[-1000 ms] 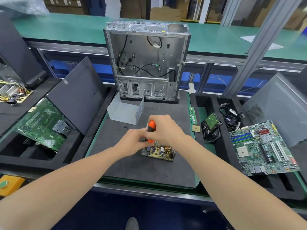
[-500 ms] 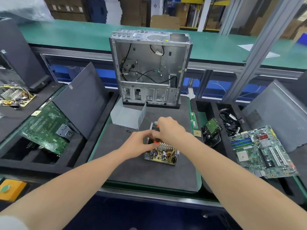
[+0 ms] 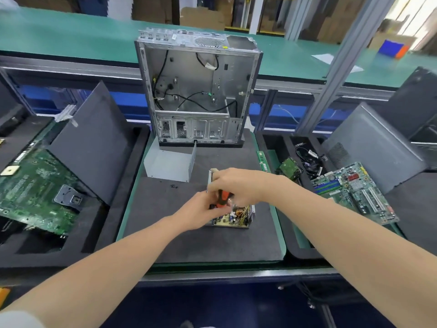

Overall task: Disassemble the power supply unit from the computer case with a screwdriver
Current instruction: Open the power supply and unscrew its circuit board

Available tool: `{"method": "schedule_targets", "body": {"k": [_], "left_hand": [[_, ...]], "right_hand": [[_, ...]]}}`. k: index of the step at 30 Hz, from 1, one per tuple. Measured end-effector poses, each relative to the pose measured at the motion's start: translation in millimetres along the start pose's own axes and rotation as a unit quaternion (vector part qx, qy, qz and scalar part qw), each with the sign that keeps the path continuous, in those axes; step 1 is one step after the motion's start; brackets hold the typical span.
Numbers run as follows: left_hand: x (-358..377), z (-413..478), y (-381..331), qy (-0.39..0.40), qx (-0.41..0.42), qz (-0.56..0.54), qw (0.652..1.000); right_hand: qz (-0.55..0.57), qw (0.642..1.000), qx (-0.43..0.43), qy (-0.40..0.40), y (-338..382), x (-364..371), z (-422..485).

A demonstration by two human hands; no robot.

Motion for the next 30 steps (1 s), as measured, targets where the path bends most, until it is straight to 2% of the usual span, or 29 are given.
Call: {"method": "schedule_targets", "body": {"k": [2, 5, 7, 11, 14, 17, 20, 22, 24, 26, 27, 28, 30], "left_hand": [[2, 1, 3, -0.013, -0.003, -0.038, 0.999], [2, -1, -2, -0.043, 0.009, -0.083, 0.996], [4, -3, -6, -0.045, 0.018, -0.071, 0.996], [4, -4, -4, -0.032, 0.036, -0.039, 0.998], [3, -3, 3, -0.007, 0.047, -0.018, 0.999], [1, -4, 5, -0.006, 0.061, 0.004, 0.998], [1, 0, 14, -0.015, 0.073, 0.026, 0.997], [2, 0, 16, -0.007, 0.093, 0.038, 0.995], [3, 0, 16, -0.011, 0.101, 0.046, 0.994], [2, -1, 15, -0.019, 0.084, 0.026, 0.996], [3, 0, 16, -0.027, 0.079, 0.013, 0.996], [4, 0, 16, -0.025, 0.069, 0.007, 0.997], [7, 1, 16, -0.006, 0.043, 0.007, 0.999]], "right_hand": [[-0.028, 0.992, 0.117, -0.043, 5, -1, 0], [-0.045, 0.927, 0.354, -0.121, 16, 1, 3], [0.013, 0.907, 0.395, -0.145, 20, 8, 9], [0.128, 0.898, 0.389, -0.162, 17, 10, 13], [0.123, 0.923, 0.347, -0.113, 15, 8, 13], [0.129, 0.953, 0.264, -0.070, 10, 4, 5], [0.095, 0.987, 0.125, -0.023, 8, -4, -2], [0.065, 0.997, 0.048, 0.013, 9, -6, -3], [0.048, 0.998, 0.018, 0.021, 11, -7, -3], [0.035, 0.999, 0.033, 0.002, 15, -6, -2], [0.018, 0.997, 0.067, -0.024, 17, -3, -1], [-0.007, 0.990, 0.129, -0.063, 18, 1, 1], [-0.066, 0.945, 0.294, -0.125, 20, 9, 4]]}}
Point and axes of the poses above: each hand's wrist, its own z-axis towards the middle knuckle, its own x-axis out of the palm, y = z × x, the point moved 3 cm from there along z, towards the middle knuckle, and after that the axes turned 1 degree about -x, right-handed, at the moved point
